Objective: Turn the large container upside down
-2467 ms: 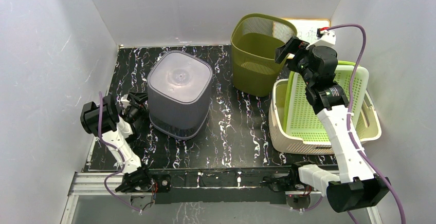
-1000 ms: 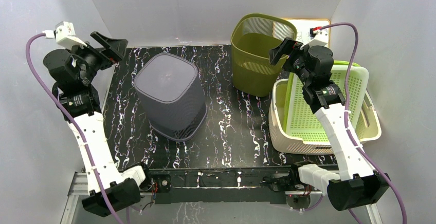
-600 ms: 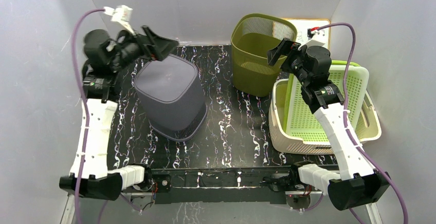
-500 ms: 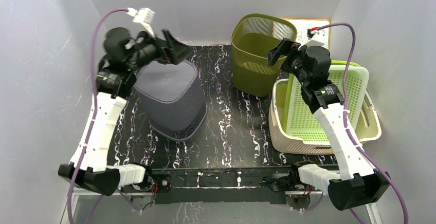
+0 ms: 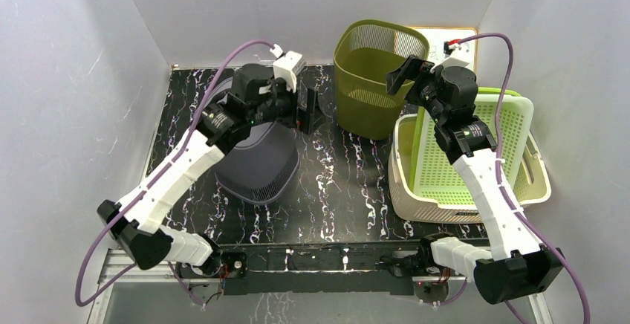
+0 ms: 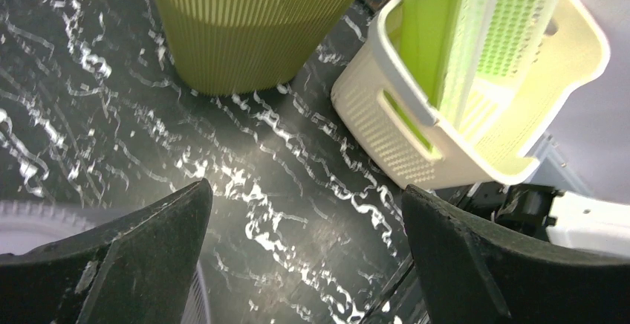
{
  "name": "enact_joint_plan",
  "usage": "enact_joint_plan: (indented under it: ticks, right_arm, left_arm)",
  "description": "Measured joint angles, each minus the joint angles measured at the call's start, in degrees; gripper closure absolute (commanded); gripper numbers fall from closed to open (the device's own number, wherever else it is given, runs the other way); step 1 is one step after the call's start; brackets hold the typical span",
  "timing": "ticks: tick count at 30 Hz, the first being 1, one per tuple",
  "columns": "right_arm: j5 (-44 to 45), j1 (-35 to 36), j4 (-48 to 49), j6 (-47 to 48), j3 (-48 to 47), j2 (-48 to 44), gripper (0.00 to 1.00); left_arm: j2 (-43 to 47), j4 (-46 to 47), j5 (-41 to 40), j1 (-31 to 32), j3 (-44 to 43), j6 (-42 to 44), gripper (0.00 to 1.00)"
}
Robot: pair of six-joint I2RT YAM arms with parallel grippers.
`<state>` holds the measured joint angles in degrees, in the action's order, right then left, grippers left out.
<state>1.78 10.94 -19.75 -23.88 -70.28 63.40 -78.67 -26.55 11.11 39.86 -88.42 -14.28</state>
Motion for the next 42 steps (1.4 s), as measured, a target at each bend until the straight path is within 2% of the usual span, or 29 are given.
enact_joint_plan:
  ticks: [5,11,15,26,30,36,42]
  right_arm:
    - [-0.2,0.2,0.9,0.0,0.5,0.3,0.02]
    - [-0.5,0.6,2.4,-0.1,1.8,1.3,0.02]
    - [-0.2,0.6,1.7,0.0,3.1,2.1,0.02]
    - [-0.2,0.6,1.5,0.0,3.5,2.6,0.02]
    - [-0.3,0.6,1.5,0.0,3.5,2.6,0.02]
    - [-0.2,0.6,1.5,0.0,3.5,2.5,0.02]
    - [-0.2,0.6,1.3,0.0,3.5,1.5,0.02]
  left_arm:
    - [5.6,-2.4,-0.8,3.2,7.5,0.4,0.02]
    - [7.3,-5.0,0.3,8.8,14.6,1.6,0.02]
    - [8.7,-7.5,-1.6,9.6,19.4,1.2,0.02]
    - [11.3,-12.3,-21.7,9.4,25.5,-2.3,0.02]
    - [10.2,-10.6,-25.5,5.2,26.9,-1.6,0.02]
    - [8.3,-2.7,-25.9,-8.5,28.2,1.7,0.02]
    - [-4.3,3.0,-23.3,-19.5,20.9,6.8,0.02]
